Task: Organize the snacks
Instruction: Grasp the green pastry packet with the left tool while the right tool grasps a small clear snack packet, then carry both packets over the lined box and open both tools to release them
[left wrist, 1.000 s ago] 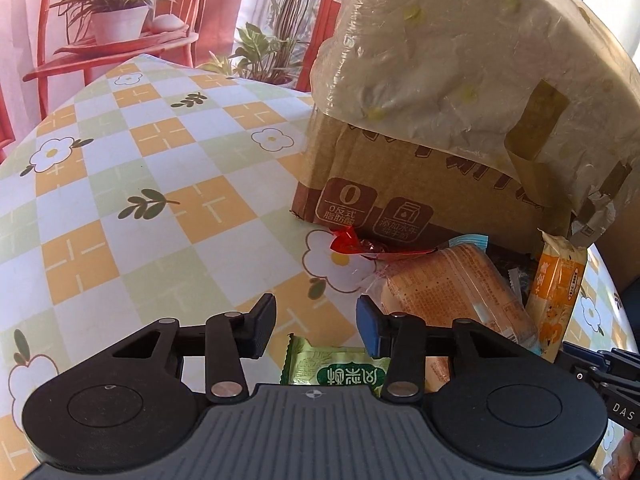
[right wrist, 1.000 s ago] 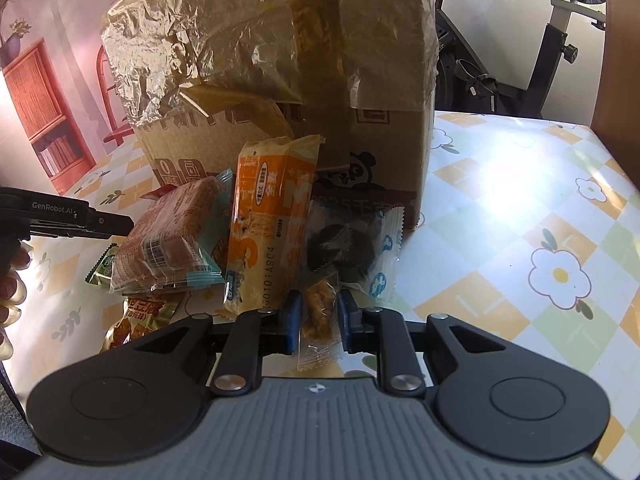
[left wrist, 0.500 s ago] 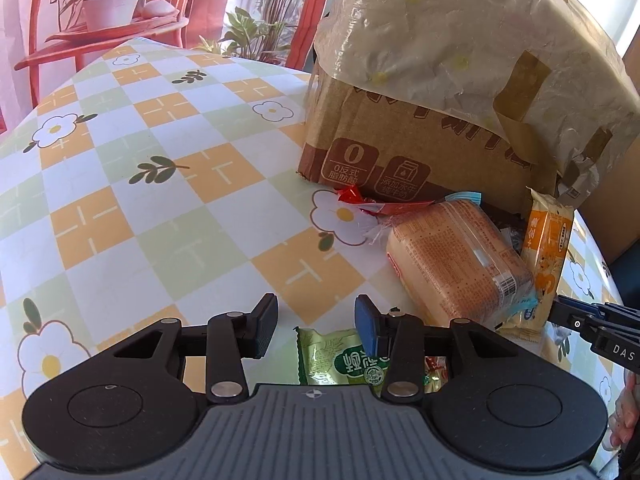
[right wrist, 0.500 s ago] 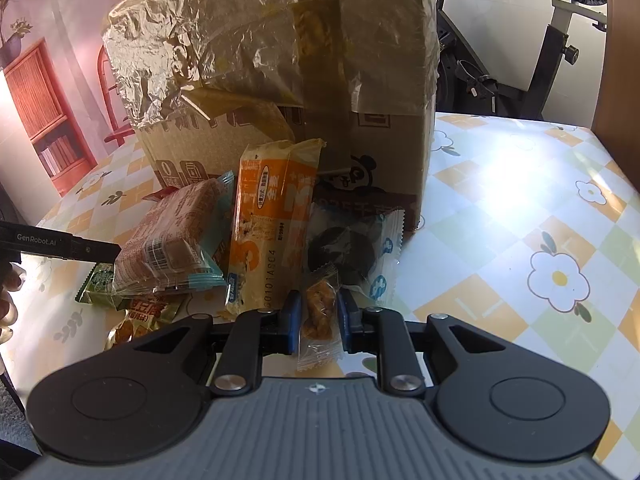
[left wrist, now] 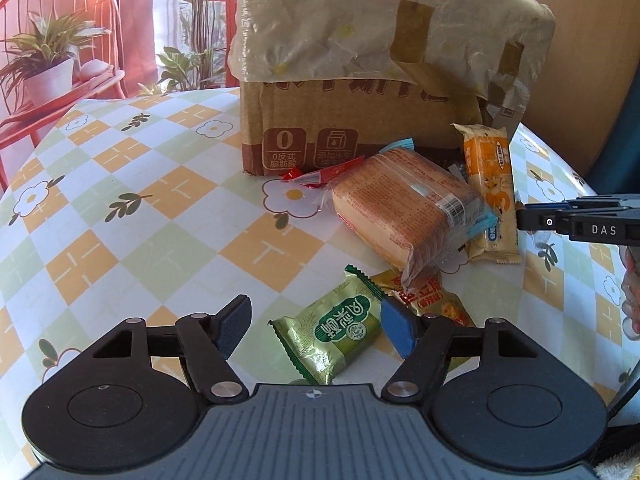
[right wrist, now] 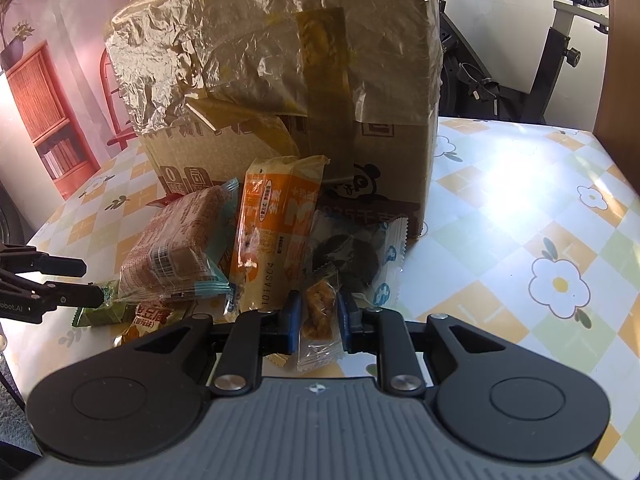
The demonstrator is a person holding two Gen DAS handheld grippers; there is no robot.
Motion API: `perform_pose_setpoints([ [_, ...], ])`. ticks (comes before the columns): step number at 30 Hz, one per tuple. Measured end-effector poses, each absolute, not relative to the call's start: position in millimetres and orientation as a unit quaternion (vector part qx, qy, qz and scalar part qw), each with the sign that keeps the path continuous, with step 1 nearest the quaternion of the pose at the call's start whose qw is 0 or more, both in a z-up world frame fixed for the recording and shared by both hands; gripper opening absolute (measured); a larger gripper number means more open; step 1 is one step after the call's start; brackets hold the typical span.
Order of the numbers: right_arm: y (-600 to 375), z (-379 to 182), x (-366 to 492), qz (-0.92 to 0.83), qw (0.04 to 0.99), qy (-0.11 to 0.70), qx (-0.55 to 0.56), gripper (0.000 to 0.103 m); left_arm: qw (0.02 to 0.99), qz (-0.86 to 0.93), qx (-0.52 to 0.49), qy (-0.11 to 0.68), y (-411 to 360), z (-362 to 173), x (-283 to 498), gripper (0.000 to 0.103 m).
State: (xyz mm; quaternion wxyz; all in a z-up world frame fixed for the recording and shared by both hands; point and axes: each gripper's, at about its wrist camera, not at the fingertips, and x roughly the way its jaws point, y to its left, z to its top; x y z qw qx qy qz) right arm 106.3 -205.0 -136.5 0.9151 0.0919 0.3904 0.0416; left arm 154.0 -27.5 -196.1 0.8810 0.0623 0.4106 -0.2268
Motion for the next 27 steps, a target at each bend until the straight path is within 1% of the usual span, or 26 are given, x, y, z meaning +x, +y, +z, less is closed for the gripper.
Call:
perform_pose_setpoints([
  [7,-204.1,-136.6,108.2,0.043,0.914,0.393,0.089,0.021,0.879,-0.213,0.12,0.409,-44.4,-207.3,154.9,0.075],
  [9,-204.1,-136.6,108.0,0.042,0.914,0.392,0.089,0.021,0.884,-0.188,0.116,0.412,-44.8,-208.9,161.0,0.075],
  [13,-204.0,-137.0,107.5,0.043,0.914,0.393,0.089,0.021,0.891,-0.144,0.075,0.424,-35.9,-208.4,172.2,0.074],
  [17,-204.8,-137.0,106.8,0.043,0.915,0.392,0.089,0.021,0.894,-0.136,0.074,0.421,-33.8,-208.1,162.6,0.074],
  [18,-205.0,-137.3,106.8,0.042,0.915,0.392,0.089,0.021,0.896,-0.135,0.073,0.417,-33.4,-208.6,160.0,0.072],
  [20,-205.0,-138.4,107.0,0.042,0.914,0.393,0.09,0.021,0.899,-0.132,0.069,0.412,-32.9,-206.8,155.3,0.053],
  [21,-204.6,-139.0,107.0,0.041,0.914,0.394,0.09,0.021,0.9,-0.131,0.069,0.411,-33.6,-205.0,154.0,0.04],
  [24,-203.7,-139.7,106.0,0.043,0.914,0.393,0.089,0.021,0.899,-0.128,0.041,0.417,-29.3,-202.8,154.8,0.039],
  [27,-204.4,-137.7,104.3,0.041,0.916,0.389,0.088,0.021,0.905,-0.124,0.023,0.407,-25.3,-198.1,154.0,0.039],
])
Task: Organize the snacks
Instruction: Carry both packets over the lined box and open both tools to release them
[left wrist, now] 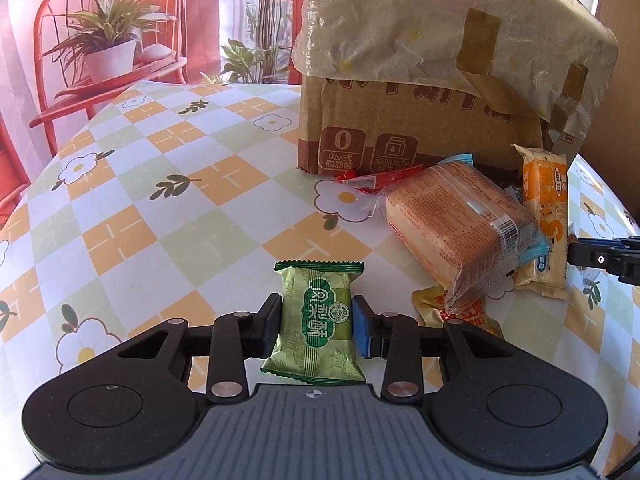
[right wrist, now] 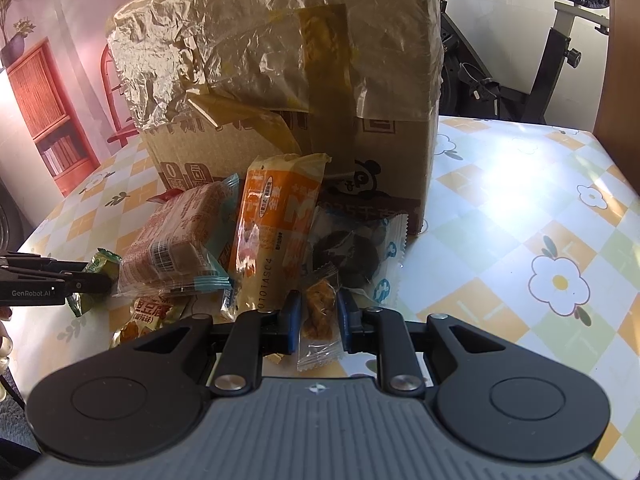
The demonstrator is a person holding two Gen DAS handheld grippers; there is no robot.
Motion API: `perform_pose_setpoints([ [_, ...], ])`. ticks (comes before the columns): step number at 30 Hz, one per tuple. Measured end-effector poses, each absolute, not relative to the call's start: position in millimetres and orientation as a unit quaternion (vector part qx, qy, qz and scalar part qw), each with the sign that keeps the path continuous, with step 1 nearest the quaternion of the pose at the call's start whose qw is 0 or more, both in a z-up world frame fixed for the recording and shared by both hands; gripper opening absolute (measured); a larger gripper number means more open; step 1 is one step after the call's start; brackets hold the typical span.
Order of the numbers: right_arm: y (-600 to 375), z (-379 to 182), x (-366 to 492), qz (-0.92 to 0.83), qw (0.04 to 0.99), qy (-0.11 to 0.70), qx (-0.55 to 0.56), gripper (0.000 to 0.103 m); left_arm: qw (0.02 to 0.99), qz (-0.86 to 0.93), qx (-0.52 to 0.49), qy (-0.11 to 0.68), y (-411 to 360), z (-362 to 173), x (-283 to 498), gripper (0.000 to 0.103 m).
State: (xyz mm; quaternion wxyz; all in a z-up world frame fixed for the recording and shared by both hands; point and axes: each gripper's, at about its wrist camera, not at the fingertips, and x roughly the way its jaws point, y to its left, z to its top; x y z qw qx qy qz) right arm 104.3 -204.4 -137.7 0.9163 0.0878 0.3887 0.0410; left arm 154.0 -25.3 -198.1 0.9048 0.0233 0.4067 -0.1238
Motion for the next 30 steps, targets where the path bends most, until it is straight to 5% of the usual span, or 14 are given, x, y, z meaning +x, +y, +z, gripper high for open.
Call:
perform_pose_setpoints([
  [12,-222.1,-105.0,97.9,0.019,0.937,0.335,0.096,0.021,0.94,-0.116,-0.008,0.32,-28.3,-132.1,167.5,0.039],
  [30,-218.9,15.2,129.9,0.04,0.984,0.167,0.047,0.021,0.972,-0.142,-0.028,0.183,-63.4,-23.3,199.3,0.039],
])
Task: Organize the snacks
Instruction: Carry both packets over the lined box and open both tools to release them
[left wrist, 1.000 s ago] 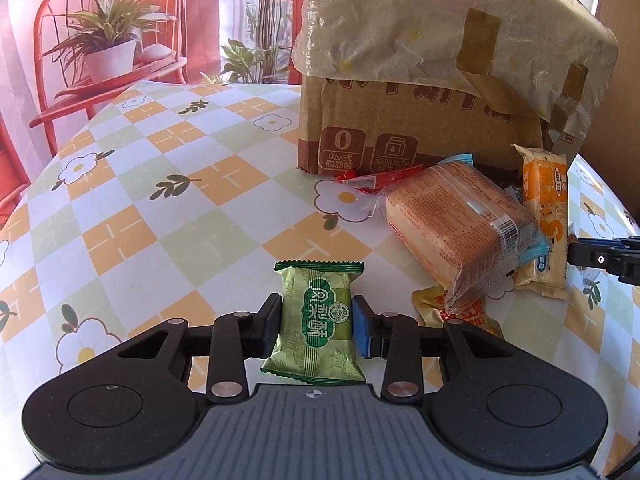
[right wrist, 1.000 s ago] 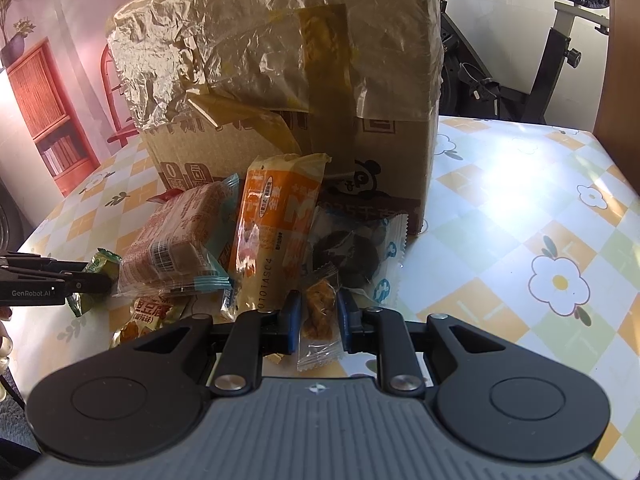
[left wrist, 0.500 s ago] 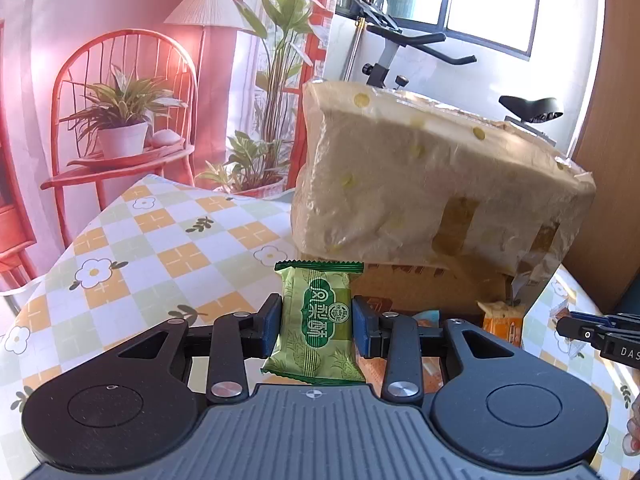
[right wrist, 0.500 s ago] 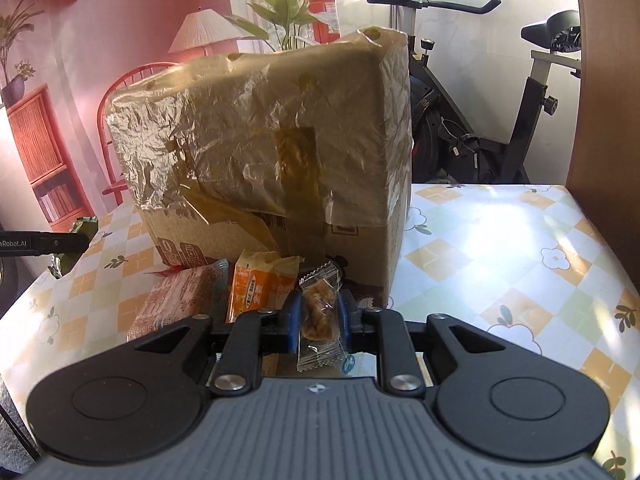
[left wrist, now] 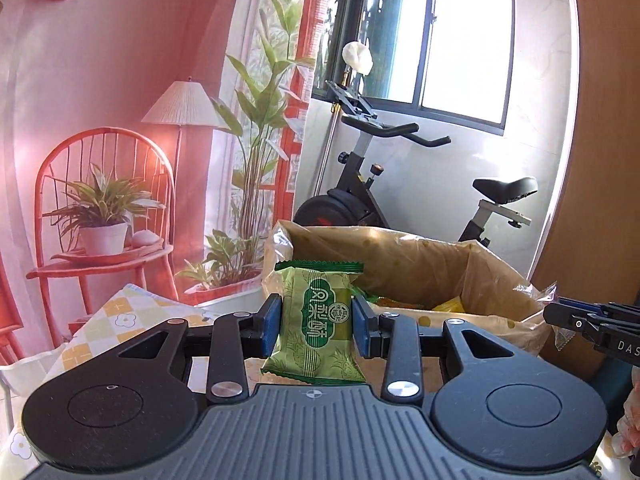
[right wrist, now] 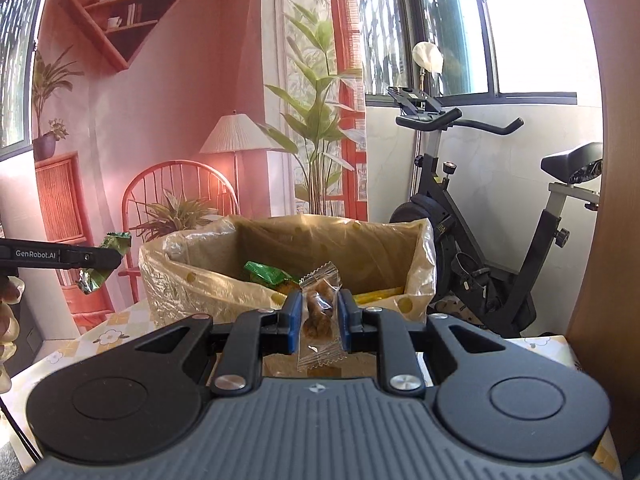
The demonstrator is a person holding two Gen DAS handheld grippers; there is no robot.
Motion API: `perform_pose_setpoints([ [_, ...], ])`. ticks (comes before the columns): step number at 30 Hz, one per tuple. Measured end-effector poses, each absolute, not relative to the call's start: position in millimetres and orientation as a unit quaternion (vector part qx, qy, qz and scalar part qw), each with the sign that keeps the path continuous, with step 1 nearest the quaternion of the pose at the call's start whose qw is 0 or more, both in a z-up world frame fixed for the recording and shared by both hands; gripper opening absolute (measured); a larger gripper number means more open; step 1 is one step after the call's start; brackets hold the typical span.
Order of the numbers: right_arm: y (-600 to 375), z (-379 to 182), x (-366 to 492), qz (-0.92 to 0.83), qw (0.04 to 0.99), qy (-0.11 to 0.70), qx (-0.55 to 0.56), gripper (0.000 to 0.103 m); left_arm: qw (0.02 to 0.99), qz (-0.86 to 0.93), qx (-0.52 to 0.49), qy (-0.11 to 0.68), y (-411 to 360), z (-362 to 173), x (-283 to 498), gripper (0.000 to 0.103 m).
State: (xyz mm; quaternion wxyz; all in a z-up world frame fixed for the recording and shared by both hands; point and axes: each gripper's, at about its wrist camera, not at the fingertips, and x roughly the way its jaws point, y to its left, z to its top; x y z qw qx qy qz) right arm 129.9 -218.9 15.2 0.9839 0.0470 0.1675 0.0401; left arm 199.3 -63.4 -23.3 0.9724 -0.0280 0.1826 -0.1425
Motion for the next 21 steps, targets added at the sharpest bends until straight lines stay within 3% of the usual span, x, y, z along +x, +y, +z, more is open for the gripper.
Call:
perform_pose_setpoints([
  [8,-210.9,31.9,203.9,0.067,0.979,0.19,0.028,0.021,0.965,-0.174,-0.032,0.193,-112.3,2.6,261.1,0.039],
  [20,-218.8,9.6,260.6,0.049,0.959,0.274,0.05,0.022,0.955,-0.164,0.003,0.246,-145.1,-20.7,313.3,0.04],
  [21,-220.2,9.9,258.4,0.048,0.959,0.274,0.05,0.023,0.956,-0.164,0.004,0.245,-145.2,-20.8,312.8,0.045],
])
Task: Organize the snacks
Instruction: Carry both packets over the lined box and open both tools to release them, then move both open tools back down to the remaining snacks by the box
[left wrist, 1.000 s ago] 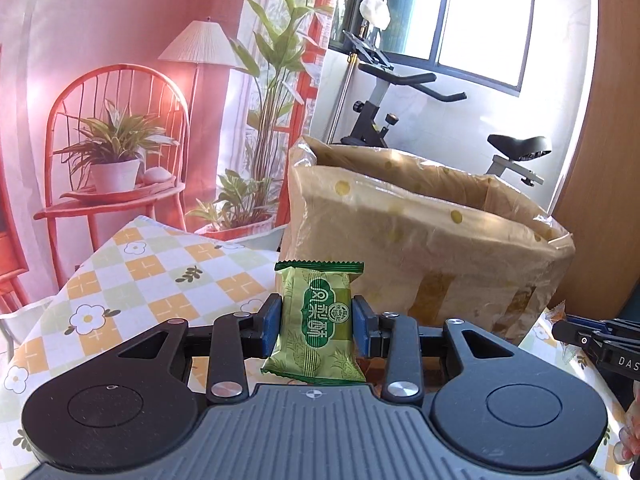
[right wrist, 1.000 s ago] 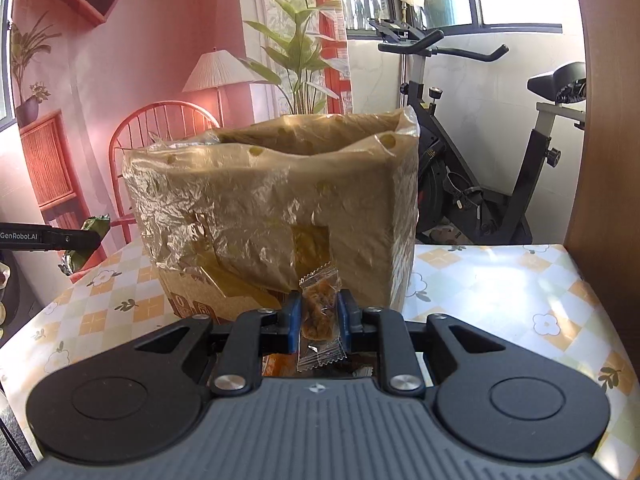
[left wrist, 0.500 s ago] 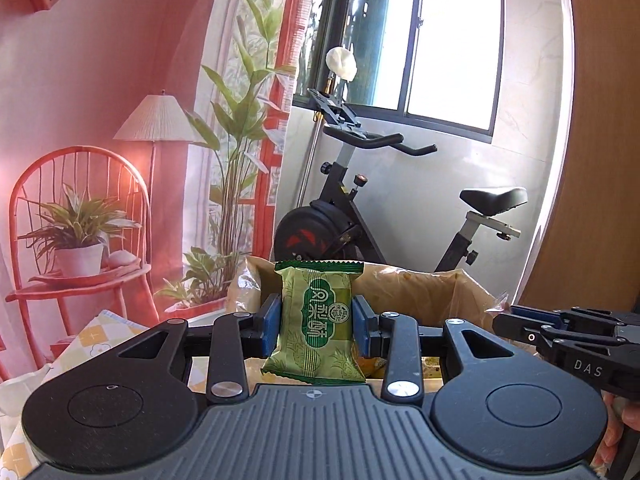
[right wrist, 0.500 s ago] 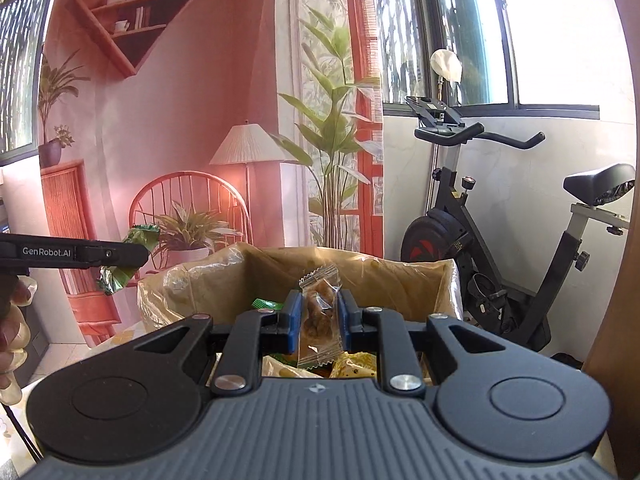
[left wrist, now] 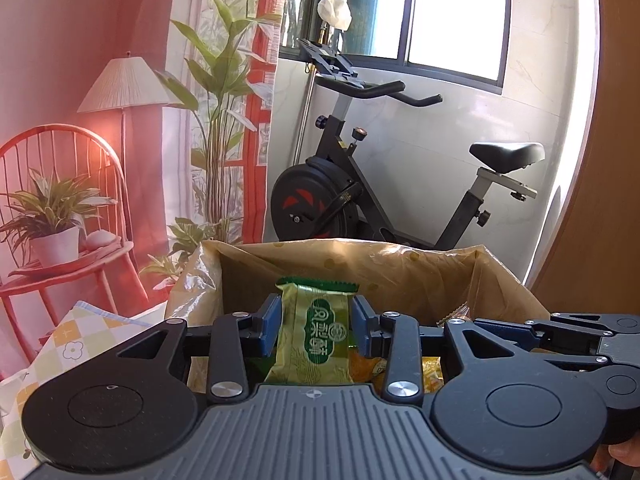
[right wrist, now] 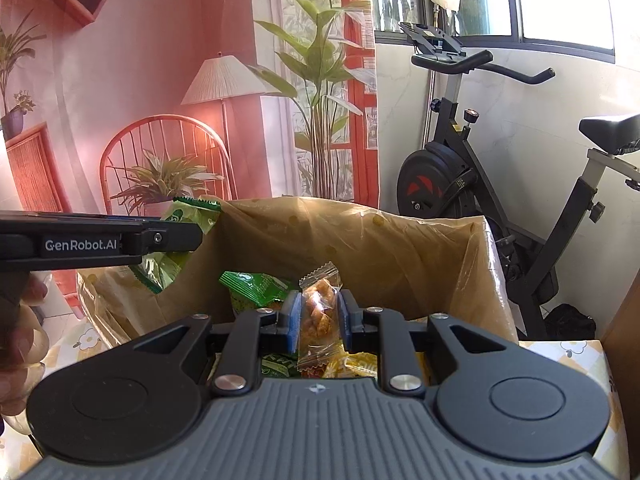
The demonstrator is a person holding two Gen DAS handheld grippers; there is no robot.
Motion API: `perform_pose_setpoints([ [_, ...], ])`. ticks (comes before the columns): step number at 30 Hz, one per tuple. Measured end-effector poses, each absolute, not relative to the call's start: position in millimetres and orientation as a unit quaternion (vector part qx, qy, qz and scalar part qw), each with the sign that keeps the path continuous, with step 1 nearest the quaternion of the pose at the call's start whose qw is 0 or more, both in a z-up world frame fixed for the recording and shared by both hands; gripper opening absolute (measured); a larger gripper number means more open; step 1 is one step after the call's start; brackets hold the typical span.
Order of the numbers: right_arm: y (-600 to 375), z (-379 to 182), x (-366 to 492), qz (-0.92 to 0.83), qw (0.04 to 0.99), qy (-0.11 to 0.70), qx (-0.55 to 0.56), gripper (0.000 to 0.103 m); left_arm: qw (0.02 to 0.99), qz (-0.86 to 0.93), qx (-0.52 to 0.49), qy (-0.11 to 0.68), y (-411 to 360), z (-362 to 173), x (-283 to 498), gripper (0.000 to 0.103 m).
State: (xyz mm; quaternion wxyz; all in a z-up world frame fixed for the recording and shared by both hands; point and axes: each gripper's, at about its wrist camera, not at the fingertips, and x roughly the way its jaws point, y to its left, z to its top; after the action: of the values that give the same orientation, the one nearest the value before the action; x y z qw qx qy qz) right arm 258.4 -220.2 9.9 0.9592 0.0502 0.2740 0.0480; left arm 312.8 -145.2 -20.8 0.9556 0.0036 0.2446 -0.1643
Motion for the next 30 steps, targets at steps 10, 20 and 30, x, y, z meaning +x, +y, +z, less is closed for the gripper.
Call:
perform_pose_setpoints([
  [10,-233.4,18.5,237.2,0.046,0.961,0.263,0.073,0.047,0.96,-0.163,0.008,0.229,-135.9,-6.0,293.7,0.07],
  [20,-234.8,28.9,200.5,0.06,0.963,0.247,0.088,0.053,0.966,-0.147,0.003,0.213,-101.1,6.7,246.5,0.07],
  [30,-223.4,22.0,154.6,0.078,0.966,0.229,0.085,0.053,0.969,-0.109,-0.003,0.222,-53.2,-14.7,204.1,0.07],
])
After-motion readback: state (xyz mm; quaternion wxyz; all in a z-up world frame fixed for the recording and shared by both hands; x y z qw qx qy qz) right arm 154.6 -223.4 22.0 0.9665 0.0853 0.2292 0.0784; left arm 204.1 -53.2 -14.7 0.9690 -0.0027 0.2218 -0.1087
